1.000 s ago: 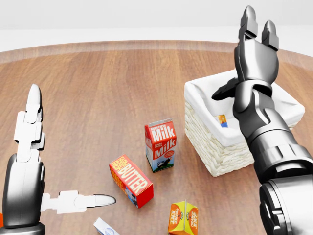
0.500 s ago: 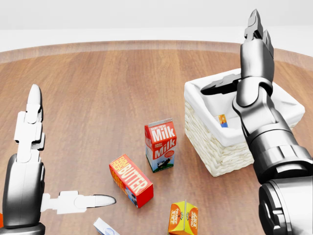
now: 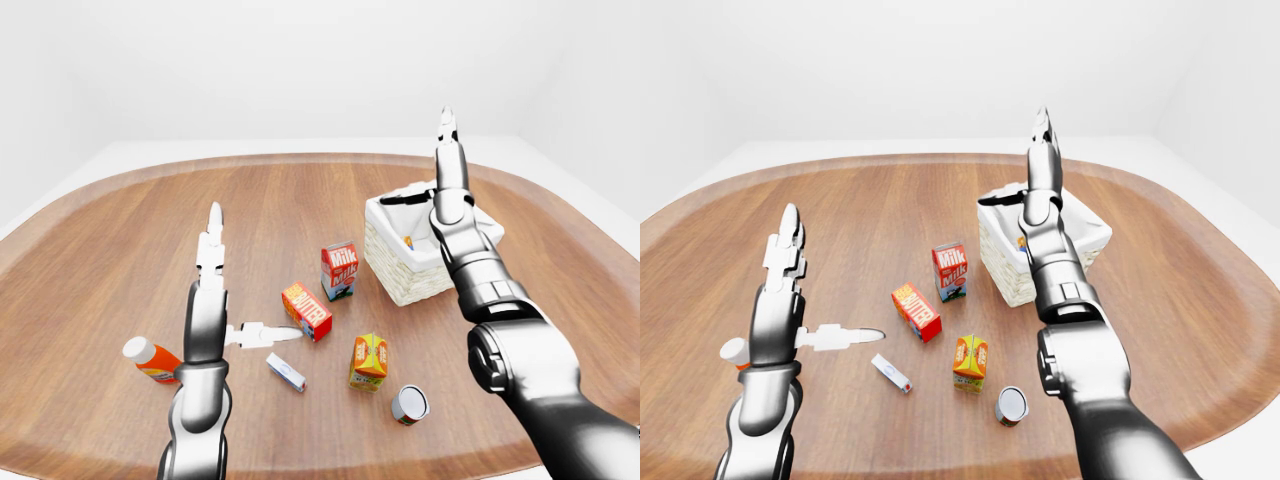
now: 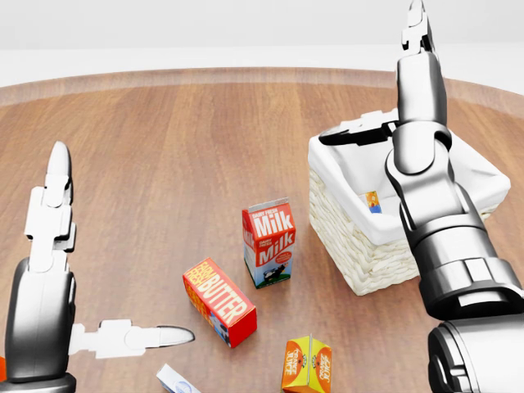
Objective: Pick up the alphabet soup and the tomato sauce, and put them in the basket.
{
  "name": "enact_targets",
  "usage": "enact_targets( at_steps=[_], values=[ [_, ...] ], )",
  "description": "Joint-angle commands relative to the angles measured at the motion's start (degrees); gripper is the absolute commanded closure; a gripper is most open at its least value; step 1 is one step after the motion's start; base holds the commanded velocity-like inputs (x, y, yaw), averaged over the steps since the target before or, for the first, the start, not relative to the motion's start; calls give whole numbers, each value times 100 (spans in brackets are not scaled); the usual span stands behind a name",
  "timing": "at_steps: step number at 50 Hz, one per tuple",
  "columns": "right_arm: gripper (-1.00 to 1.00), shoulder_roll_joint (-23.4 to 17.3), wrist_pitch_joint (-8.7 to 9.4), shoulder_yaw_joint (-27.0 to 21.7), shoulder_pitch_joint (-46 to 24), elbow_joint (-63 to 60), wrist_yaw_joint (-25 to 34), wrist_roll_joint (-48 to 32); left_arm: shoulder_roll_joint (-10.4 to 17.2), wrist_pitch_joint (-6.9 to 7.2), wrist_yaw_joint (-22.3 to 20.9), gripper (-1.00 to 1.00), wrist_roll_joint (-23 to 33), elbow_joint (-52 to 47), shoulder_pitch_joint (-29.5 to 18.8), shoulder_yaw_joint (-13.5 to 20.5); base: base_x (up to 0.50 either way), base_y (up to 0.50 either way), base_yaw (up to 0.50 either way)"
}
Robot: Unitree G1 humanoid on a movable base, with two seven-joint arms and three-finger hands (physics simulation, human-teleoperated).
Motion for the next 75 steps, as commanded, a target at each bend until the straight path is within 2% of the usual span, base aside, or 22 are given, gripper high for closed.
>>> enact_targets(
  at_steps=[1, 4, 5, 7, 10, 12, 15, 25, 34, 42, 54, 70, 73, 75],
  values=[
    [-100, 57, 82, -16, 458, -1120, 249, 88, 0, 0, 8, -100, 20, -6, 0, 1, 0, 0, 0],
    [-100, 97, 280, -5, 683, -1579, 346, 39, -2, 0, 7, -100, 18, -19, -4, 7, 0, 0, 0],
    [-100, 130, 461, -26, 820, -1972, 452, 74, -4, 0, 3, -100, 19, -20, -12, 5, 0, 0, 0],
    [-100, 151, 645, -30, 922, -2292, 548, 70, -2, 0, 9, -100, 22, -12, -17, 7, 0, 0, 0],
    [-100, 137, 715, -1, 1029, -2478, 589, -78, 2, 0, 26, -100, 21, 21, -14, 15, 0, 0, 0],
    [-100, 196, 887, -37, 1158, -2837, 720, -20, 0, 0, 19, -100, 18, 9, -20, 19, 0, 0, 0],
    [-100, 242, 1000, -26, 1311, -3150, 796, -33, -2, 0, 8, -100, 11, -23, -16, 22, 0, 0, 0],
    [-100, 361, 1000, -41, 1830, -4246, 1025, -64, -4, 0, 4, -100, 14, -56, -9, 17, 0, 0, 0],
    [-100, 411, 1000, -90, 2466, -4613, 1020, -21, -3, 0, 10, -100, 21, -46, 8, 10, 0, 0, 0],
    [-100, 597, 1000, -76, 3173, -5925, 1313, -20, -1, 0, 24, -100, 33, -18, 21, 4, 0, 0, 0],
    [-100, 810, 1000, -25, 3852, -6853, 1537, -12, 1, 0, 22, -100, 38, 12, 15, -1, 0, 0, 0],
    [-100, 990, 1000, 21, 4409, -7253, 1605, 113, 0, 0, 13, -100, 42, -7, 7, -7, 0, 0, 0],
    [-100, 1006, 884, 49, 4564, -7257, 1600, 90, -3, 0, 5, -100, 40, -36, 8, -4, 0, 0, 0],
    [-100, 1024, 879, 47, 4645, -7359, 1633, 104, -5, 0, 1, -100, 43, -53, 13, -8, 0, 0, 0]
  ],
)
